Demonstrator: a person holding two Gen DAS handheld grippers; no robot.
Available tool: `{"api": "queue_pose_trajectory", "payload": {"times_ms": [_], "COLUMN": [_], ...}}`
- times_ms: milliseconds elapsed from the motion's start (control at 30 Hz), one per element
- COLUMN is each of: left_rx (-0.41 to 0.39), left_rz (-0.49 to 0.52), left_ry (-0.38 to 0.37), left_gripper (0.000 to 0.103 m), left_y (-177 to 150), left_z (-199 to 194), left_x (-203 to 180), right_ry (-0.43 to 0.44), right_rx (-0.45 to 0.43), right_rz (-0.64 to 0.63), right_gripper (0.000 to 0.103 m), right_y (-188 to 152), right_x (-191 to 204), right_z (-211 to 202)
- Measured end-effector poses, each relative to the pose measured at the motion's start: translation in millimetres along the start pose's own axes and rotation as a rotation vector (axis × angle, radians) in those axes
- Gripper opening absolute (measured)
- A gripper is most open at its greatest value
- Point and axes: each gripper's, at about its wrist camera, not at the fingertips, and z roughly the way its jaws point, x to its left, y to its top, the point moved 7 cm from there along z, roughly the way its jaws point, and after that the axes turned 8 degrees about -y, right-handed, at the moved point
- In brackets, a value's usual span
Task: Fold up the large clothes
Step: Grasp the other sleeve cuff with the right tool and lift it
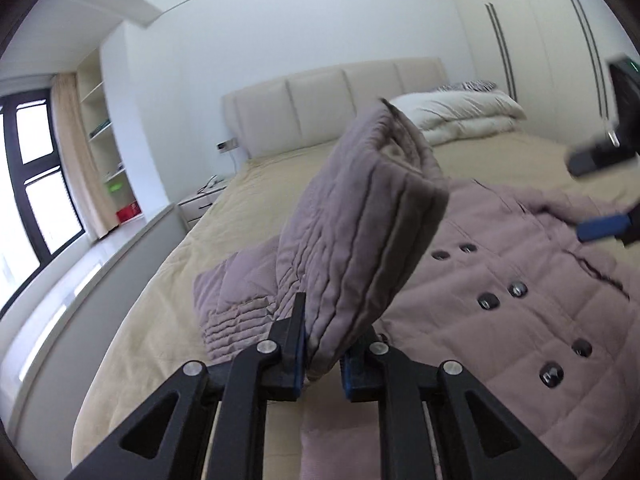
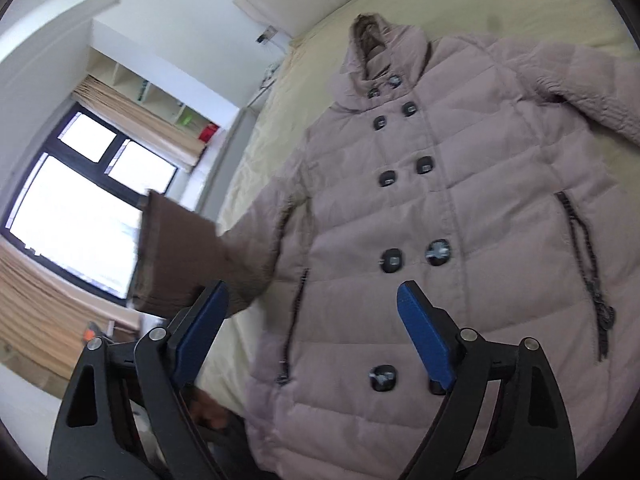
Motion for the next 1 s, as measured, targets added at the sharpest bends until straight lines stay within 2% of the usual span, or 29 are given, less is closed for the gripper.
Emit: {"api": "queue_pose_trajectory", "payload": {"times_ms": [100,200,300,333,400,467,500,533,567,600,667,733,867,967,1000], "left_rx": [0.021,0.024,0.022,0.021,0.025,0.030,0.030,0.025,0.014,0.001,-0.028,-0.035,-0.001,0.003,0.006], "left_rz": [0.077,0.129,0.143,0.143,0.139,0.130,0.122,0.113,0.103,0.088,0.032,-0.048,-0.233,-0.348,-0.379], "left_ry": [-0.017,-0.015,-0.011,-0.010,-0.008,-0.008,-0.004,-0.001,0.005,0.015,0.030,0.019,-0.050,-0.050,-0.041], "left_gripper": [0.015,0.015,0.015,0.015,0.015,0.016,0.018,0.021,0.028,0.037,0.060,0.064,0.064,0.066,0.070], "left_y": [-6,-12,-7,-5,-4,-7,-6,-5,-3,-1,3,7,22,38,45], "left_z": [7,6,10,10,10,9,12,14,17,17,16,20,52,85,98], "left_x": [-15,-21,-30,-29,-31,-33,-36,-36,-35,-34,-28,-19,-1,15,21], "right_ry": [0.170,0.222,0.217,0.219,0.233,0.237,0.225,0.218,0.213,0.208,0.219,0.239,0.291,0.339,0.349], "right_rx": [0.102,0.160,0.220,0.240,0.277,0.290,0.286,0.281,0.278,0.268,0.228,0.166,0.019,-0.095,-0.128], "right_rz": [0.054,0.090,0.122,0.124,0.100,0.070,0.056,0.042,0.031,0.019,-0.008,-0.049,-0.145,-0.210,-0.231], "right_gripper": [0.086,0.086,0.084,0.080,0.048,0.030,0.023,0.021,0.020,0.018,0.018,0.017,0.017,0.017,0.017], "right_y": [10,15,15,10,7,5,6,10,14,20,38,65,126,166,177], "right_x": [14,23,26,27,36,43,45,48,52,58,75,99,161,202,212], "right_z": [20,43,70,81,96,102,104,106,107,105,95,73,16,-31,-43]}}
